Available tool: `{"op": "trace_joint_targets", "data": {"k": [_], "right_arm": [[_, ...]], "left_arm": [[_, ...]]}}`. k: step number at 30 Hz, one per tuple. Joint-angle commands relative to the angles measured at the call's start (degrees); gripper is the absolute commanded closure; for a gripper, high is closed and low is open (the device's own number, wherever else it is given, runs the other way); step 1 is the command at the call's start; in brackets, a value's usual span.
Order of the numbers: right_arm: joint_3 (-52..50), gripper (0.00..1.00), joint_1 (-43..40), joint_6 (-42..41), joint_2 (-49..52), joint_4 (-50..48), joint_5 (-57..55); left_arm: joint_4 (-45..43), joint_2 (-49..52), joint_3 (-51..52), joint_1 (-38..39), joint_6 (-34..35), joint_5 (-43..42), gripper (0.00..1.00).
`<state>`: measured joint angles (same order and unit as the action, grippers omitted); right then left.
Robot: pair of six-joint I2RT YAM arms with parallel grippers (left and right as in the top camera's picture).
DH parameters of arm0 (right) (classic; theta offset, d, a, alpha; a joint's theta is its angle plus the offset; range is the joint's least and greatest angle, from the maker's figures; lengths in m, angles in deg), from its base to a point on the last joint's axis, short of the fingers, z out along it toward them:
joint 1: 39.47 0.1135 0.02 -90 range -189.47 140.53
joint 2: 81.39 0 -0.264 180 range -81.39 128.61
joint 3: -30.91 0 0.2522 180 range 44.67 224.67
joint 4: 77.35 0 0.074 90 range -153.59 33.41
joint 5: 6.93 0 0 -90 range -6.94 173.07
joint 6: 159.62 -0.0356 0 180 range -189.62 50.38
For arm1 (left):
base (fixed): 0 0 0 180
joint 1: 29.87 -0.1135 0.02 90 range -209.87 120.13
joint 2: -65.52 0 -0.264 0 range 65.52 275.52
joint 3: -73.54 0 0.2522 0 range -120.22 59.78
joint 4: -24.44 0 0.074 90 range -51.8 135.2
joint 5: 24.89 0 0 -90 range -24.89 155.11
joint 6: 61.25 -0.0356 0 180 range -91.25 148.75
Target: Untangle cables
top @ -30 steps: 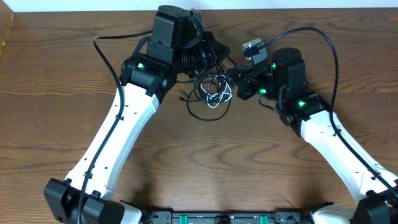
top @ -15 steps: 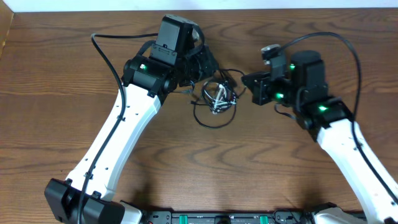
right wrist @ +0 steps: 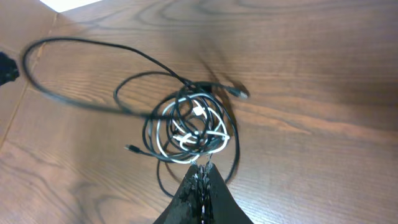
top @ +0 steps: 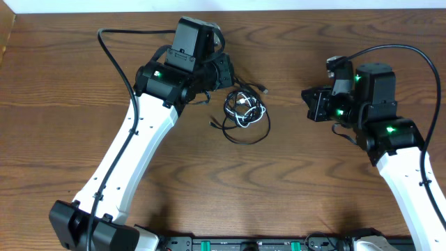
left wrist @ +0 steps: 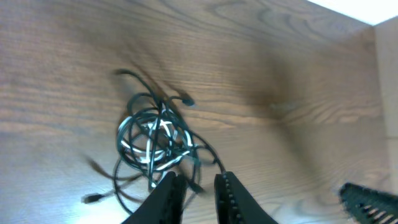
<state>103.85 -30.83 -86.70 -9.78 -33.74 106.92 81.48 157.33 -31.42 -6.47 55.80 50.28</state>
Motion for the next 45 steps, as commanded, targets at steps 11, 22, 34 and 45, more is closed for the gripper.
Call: {"op": "trace_joint_targets", "data": {"k": [11, 22, 34, 45], "right_arm": [[0.2, 0.99, -0.9, -1.8, -0.8, 1.7, -3.0], [0.2, 0.99, -0.9, -1.9, -0.8, 5.1, -5.6], [0.2, 0.99, -0.9, -2.0, -0.8, 7.5, -6.0], [0.2, 0.99, -0.9, -2.0, -0.5, 8.6, -7.4]], "left_arm": [[0.8, 3.4, 1.7, -0.1, -2.0, 0.8, 0.6], [0.8, 9.4, 1.7, 1.8, -6.4, 0.7, 0.38], [-1.1, 18.1, 1.7, 2.7, -8.0, 1.0, 0.3], [-2.6, 23.6, 1.7, 2.7, -11.3, 1.0, 0.26]]}}
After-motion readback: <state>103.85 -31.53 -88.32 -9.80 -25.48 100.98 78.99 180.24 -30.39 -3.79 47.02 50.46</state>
